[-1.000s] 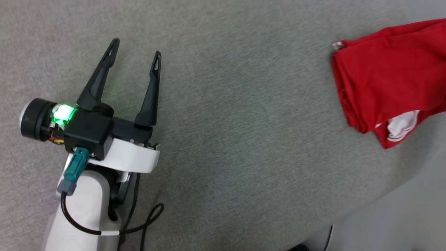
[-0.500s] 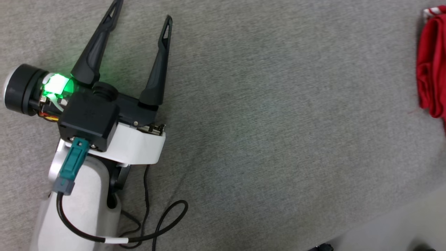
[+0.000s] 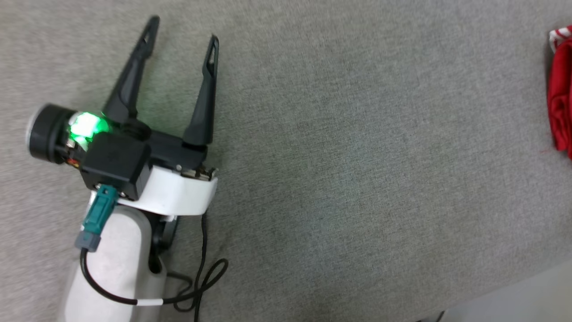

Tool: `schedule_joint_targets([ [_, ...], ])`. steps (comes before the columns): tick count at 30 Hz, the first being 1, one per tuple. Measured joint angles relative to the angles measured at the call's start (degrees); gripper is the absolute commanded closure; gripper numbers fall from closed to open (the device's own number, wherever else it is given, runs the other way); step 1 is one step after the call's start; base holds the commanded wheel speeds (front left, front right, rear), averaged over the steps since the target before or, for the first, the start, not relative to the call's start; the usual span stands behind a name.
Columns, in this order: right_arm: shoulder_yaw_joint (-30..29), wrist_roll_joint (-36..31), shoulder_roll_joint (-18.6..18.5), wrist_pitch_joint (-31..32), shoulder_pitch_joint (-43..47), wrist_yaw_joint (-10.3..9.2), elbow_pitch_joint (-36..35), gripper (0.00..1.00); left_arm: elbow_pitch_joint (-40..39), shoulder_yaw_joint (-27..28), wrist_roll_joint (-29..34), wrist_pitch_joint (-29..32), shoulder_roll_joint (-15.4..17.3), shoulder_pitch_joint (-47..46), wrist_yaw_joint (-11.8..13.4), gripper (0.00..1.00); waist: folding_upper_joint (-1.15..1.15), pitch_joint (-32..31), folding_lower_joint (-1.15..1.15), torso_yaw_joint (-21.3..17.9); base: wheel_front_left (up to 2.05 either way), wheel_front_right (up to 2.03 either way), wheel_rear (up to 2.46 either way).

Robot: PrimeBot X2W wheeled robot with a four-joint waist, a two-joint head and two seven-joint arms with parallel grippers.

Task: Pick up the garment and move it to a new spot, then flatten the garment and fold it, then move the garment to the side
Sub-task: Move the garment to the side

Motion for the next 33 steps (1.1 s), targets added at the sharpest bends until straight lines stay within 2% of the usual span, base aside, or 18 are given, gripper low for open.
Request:
schedule_joint_targets([
  [5, 0.2, -1.7, -0.2, -1.6, 0.6, 0.00, -2.2, 0.00, 3.4, 0.3, -1.5, -2.7, -1.1, 2.7, 1.4, 0.00, 0.00, -3.7, 0.00, 1.3, 0.00, 0.00, 0.00],
  [10, -0.4, -3.3, 1.2, -1.9, 5.1, -0.01, -9.7, 0.00, 6.8, 0.6, -3.1, -4.7, -2.7, 5.9, 2.6, 0.00, 0.00, -8.4, -0.01, 2.6, 0.00, 0.00, 0.00],
  [22, -2.6, -8.0, 13.9, -1.9, 23.1, -0.01, -28.3, 0.00, 13.2, 2.1, -7.0, -7.3, -4.9, 15.0, 5.7, 0.00, 0.00, -20.8, -0.02, 6.7, 0.00, 0.00, 0.00],
  [29, 1.1, -9.9, 20.1, -1.8, 32.7, -0.01, -36.3, 0.00, 15.3, 4.5, -8.8, -7.8, -5.3, 20.2, 7.4, 0.00, 0.01, -28.1, -0.02, 9.5, 0.00, 0.00, 0.00],
  [33, 3.0, -10.3, 22.4, -0.7, 37.0, -0.01, -40.8, 0.00, 16.0, 6.1, -9.3, -7.8, -4.7, 22.5, 7.5, 0.00, 0.00, -31.6, -0.03, 11.5, 0.00, 0.00, 0.00],
])
